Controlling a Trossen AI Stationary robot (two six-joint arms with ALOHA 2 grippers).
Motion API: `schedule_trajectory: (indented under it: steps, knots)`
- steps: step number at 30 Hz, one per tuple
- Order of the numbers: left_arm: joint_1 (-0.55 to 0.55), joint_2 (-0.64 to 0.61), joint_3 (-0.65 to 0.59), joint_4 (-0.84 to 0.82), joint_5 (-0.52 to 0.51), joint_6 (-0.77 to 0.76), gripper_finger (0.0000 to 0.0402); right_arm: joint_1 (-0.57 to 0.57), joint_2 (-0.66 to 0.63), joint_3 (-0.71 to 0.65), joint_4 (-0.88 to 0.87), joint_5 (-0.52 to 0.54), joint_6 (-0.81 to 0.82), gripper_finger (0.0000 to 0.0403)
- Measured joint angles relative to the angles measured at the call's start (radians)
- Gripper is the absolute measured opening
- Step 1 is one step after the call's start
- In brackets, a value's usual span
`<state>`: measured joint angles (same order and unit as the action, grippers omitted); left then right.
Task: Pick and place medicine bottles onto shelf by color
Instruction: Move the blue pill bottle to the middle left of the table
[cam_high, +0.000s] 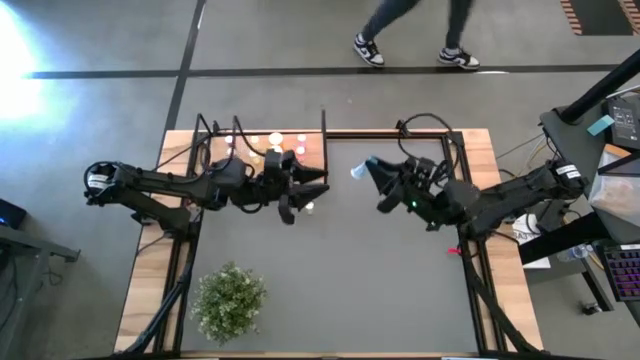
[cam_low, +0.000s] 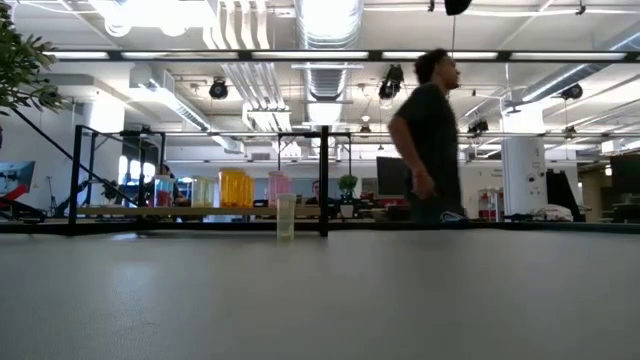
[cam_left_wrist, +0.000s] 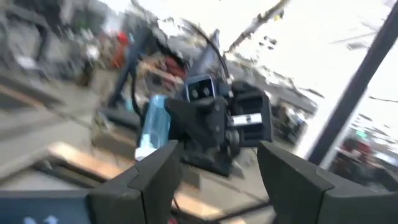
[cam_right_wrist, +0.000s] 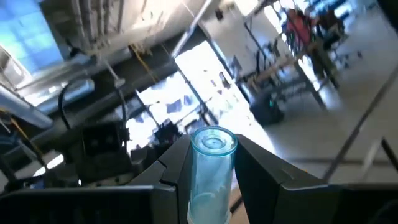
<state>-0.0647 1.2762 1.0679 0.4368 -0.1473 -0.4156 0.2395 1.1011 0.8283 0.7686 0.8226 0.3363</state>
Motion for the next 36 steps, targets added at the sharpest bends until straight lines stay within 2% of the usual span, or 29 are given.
schedule_trajectory:
  steps: [4, 9, 13, 17, 21, 28, 36]
  knots:
    - [0.0, 0.0, -0.001, 0.101, -0.091, 0.111, 0.0203, -0.073, 0.007, 0.049, 0.012, -0.082, -0.056, 0.0096]
    - [0.004, 0.001, -0.001, 0.207, -0.177, 0.339, 0.0203, -0.172, 0.054, 0.195, -0.008, -0.291, -0.145, 0.0096]
    - [0.01, 0.0, -0.002, 0.311, -0.18, 0.553, 0.0203, -0.225, 0.106, 0.346, -0.122, -0.446, -0.174, 0.0096]
    - [0.016, 0.001, -0.002, 0.338, -0.187, 0.723, 0.0203, -0.256, 0.171, 0.497, -0.242, -0.567, -0.172, 0.0096]
    - [0.018, 0.001, -0.002, 0.372, -0.231, 0.883, 0.0203, -0.271, 0.231, 0.616, -0.344, -0.595, -0.181, 0.0096]
    - [0.021, 0.0, -0.002, 0.497, -0.259, 1.117, 0.0203, -0.273, 0.299, 0.711, -0.342, -0.595, -0.2, 0.0096]
    - [0.026, 0.0, 0.0, 0.498, -0.238, 1.138, 0.0203, -0.278, 0.391, 0.794, -0.309, -0.595, -0.199, 0.0096]
